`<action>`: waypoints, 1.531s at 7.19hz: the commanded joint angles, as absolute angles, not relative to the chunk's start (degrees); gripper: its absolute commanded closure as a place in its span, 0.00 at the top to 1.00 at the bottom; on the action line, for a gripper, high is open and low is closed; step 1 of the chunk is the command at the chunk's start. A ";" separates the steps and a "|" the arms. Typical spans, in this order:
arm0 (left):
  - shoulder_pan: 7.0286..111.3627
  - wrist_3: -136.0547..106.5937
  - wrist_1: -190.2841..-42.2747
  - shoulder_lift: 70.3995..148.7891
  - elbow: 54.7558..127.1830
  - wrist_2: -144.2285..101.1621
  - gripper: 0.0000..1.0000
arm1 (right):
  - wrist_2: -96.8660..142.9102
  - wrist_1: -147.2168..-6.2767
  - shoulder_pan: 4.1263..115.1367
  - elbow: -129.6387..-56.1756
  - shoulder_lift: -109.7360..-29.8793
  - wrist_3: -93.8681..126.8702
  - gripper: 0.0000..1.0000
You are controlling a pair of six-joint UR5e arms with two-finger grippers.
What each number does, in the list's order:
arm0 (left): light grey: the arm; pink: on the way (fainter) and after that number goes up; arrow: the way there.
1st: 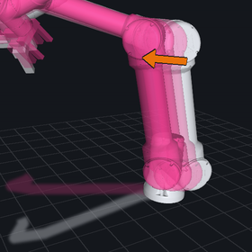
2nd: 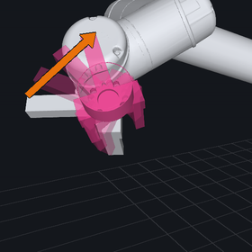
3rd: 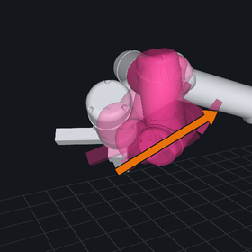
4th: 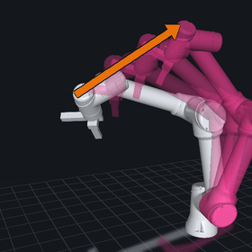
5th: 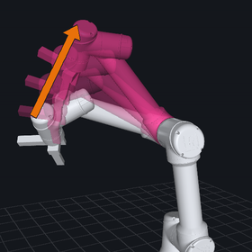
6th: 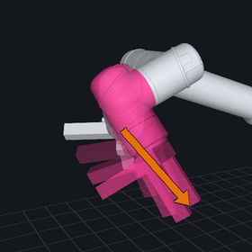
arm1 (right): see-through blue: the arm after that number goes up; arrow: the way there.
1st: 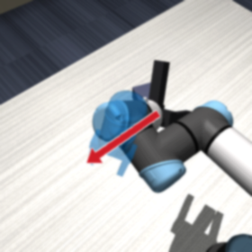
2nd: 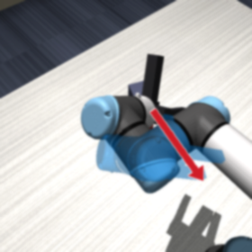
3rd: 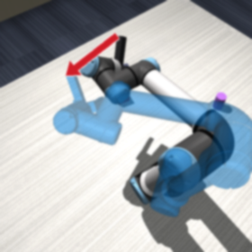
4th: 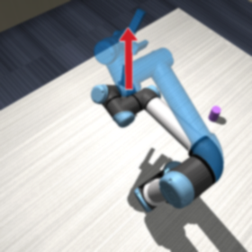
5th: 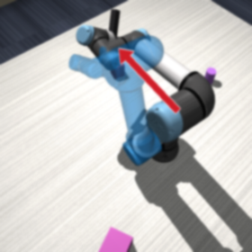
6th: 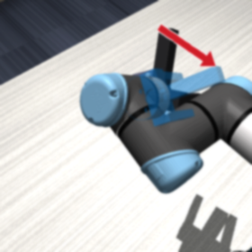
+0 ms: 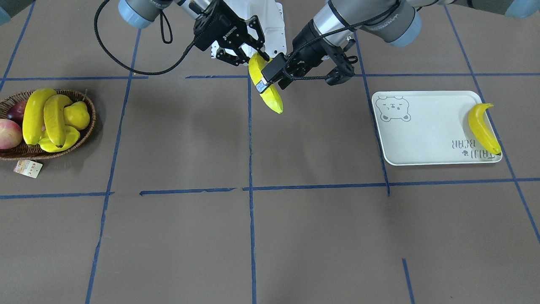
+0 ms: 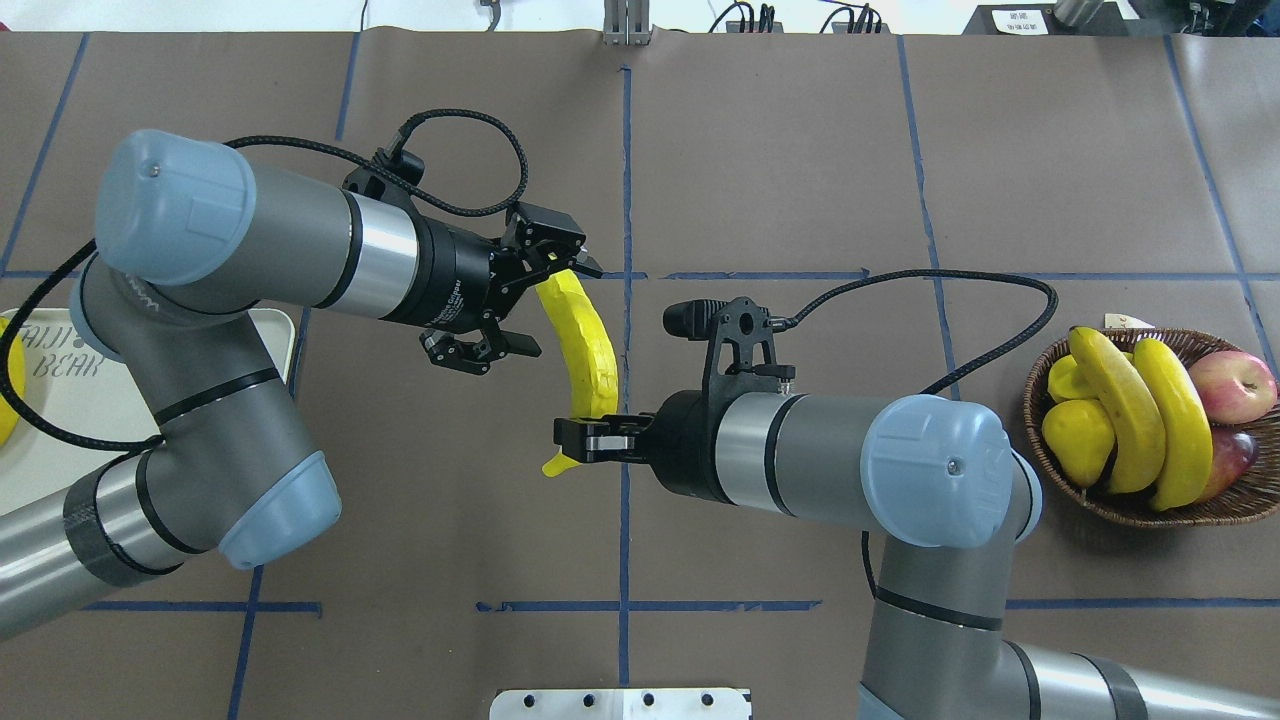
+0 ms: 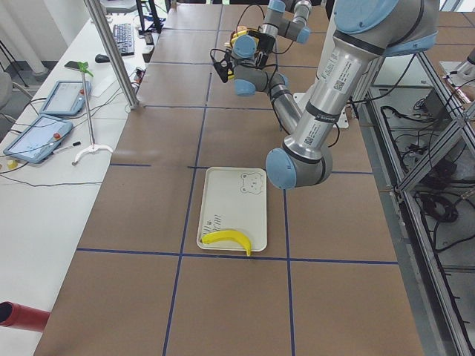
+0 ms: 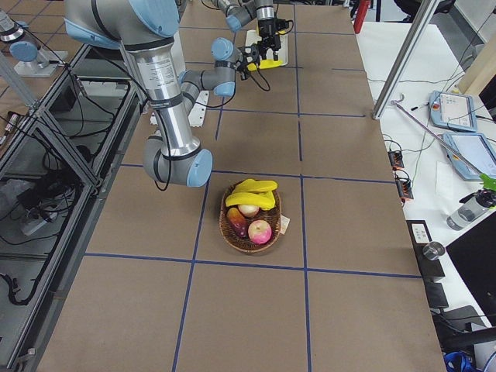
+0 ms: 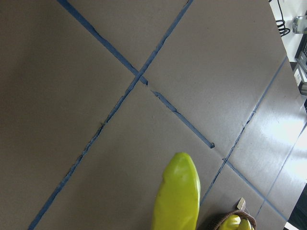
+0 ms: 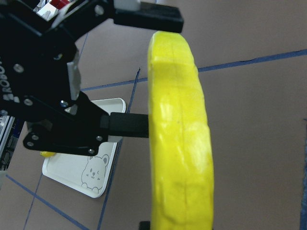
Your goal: Transfer all bananas from basket to plate
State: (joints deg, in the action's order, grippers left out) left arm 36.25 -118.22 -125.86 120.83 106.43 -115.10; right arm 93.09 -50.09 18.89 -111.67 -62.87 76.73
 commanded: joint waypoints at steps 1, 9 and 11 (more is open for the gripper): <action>35.42 -118.12 -125.86 121.02 106.26 -114.87 0.99 | 93.08 -50.10 18.81 -111.71 -62.41 76.73 0.08; 35.51 -118.39 -125.86 120.85 106.44 -114.87 0.00 | 92.72 -50.27 18.02 -111.62 -62.40 76.55 0.76; 35.51 -118.13 -125.86 120.76 106.44 -114.87 0.00 | 93.25 -50.36 18.10 -111.80 -62.40 76.55 0.99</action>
State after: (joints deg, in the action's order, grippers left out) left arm 35.53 -118.31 -125.86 120.84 106.44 -114.88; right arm 92.91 -50.33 17.99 -111.70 -62.40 76.52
